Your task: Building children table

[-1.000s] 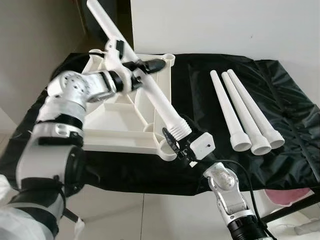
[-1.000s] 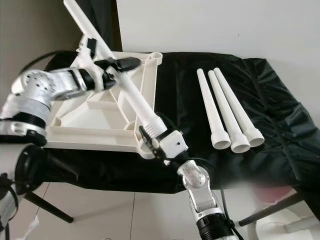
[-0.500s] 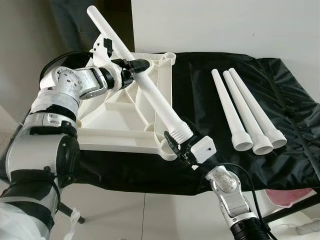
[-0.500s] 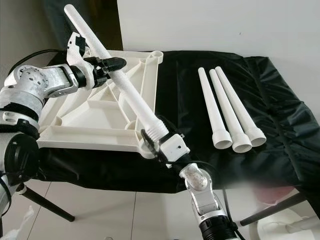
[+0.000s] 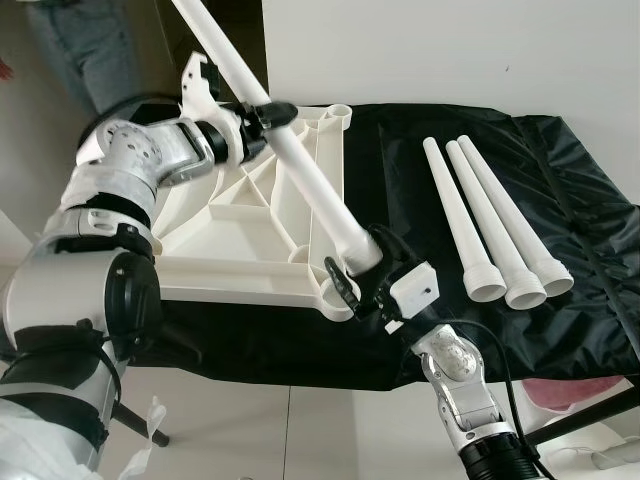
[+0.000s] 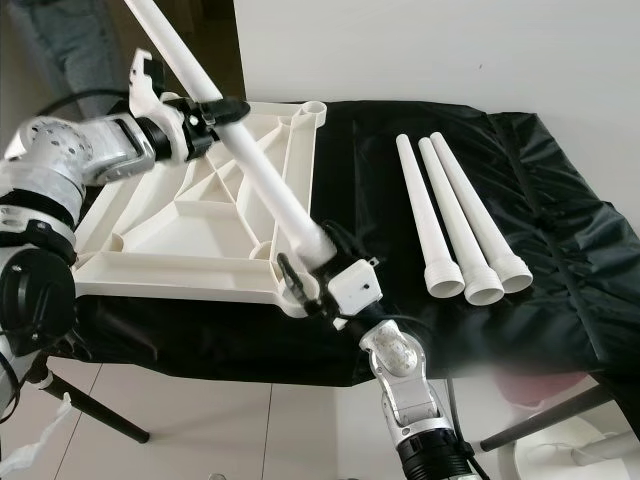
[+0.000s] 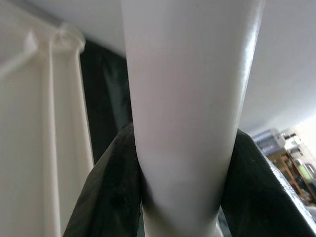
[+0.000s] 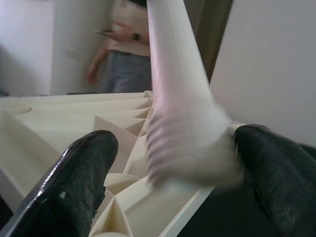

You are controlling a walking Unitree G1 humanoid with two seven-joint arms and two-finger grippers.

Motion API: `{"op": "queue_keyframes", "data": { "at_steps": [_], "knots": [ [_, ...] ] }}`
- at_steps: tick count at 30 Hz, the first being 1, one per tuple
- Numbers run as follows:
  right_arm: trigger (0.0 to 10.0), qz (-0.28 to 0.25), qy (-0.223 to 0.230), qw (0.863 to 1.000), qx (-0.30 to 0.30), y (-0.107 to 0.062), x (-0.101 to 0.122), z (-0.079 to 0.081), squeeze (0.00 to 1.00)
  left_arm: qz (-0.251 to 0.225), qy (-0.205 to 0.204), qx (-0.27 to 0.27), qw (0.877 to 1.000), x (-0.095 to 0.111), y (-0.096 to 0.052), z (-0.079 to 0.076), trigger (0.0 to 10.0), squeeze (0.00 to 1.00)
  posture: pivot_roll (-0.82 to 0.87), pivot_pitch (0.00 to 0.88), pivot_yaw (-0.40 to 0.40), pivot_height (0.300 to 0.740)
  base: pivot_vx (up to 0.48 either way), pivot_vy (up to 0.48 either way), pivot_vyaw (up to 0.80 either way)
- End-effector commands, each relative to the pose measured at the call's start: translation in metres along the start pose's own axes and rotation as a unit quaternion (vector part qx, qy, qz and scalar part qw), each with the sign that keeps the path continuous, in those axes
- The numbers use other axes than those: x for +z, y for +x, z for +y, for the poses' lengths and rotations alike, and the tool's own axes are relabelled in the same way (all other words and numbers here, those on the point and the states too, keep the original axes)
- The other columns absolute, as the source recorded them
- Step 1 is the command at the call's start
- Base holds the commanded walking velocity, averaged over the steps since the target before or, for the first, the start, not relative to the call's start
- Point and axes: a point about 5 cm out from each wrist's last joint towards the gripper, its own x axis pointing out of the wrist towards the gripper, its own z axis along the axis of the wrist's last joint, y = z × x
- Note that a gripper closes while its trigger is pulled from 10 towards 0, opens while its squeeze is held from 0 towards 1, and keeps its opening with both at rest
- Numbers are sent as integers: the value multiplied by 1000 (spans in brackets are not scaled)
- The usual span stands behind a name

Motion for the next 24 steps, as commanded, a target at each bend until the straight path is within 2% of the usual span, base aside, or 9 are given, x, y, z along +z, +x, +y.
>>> {"op": "queue_keyframes", "data": {
  "at_steps": [1, 3, 4, 5, 8, 11, 14, 18, 24],
  "knots": [
    [10000, 4, 15, 1000, -4, 2, 2, -2, 0, -22, 36, -98, 994, 13, -2, -19, 10000, 0, 2, 49, 64, 740, 0, 0, 0],
    [10000, 5, 27, 1000, -5, 5, 4, -2, 0, -27, 48, -98, 994, 14, -1, -23, 10000, 0, 4, 48, 62, 740, 0, 0, 0],
    [10000, 8, 40, 999, -6, 11, 8, -3, 0, -37, 81, -99, 991, 16, 0, -29, 10000, 0, 5, 47, 59, 740, 0, 0, 0],
    [10000, 8, 40, 999, -6, 11, 8, -3, 0, -37, 81, -99, 991, 16, 0, -29, 10000, 0, 5, 47, 59, 740, 0, 0, 0],
    [10000, 12, 50, 999, -16, 38, 25, -12, 0, -78, 169, -106, 977, 9, 1, -53, 10000, 0, 14, 44, 55, 740, 0, 0, 0],
    [10000, 13, 44, 999, -22, 51, 32, -17, 0, -96, 188, -110, 971, 2, 1, -63, 10000, 0, 15, 40, 54, 740, 0, 0, 0],
    [10000, 14, 37, 999, -27, 55, 34, -19, 0, -100, 194, -110, 970, -2, 1, -67, 10000, 0, 17, 39, 54, 740, 0, 0, 0],
    [10000, 34, 52, 997, -46, 76, 41, -29, 0, -94, 251, -110, 957, -31, 6, -83, 10000, 0, 32, 42, 42, 740, 0, 0, 0],
    [10000, 50, 41, 996, -55, 88, 42, -32, 0, -86, 290, -116, 946, -48, 8, -94, 10000, 0, 40, 44, 37, 740, 0, 0, 0]
  ]
}}
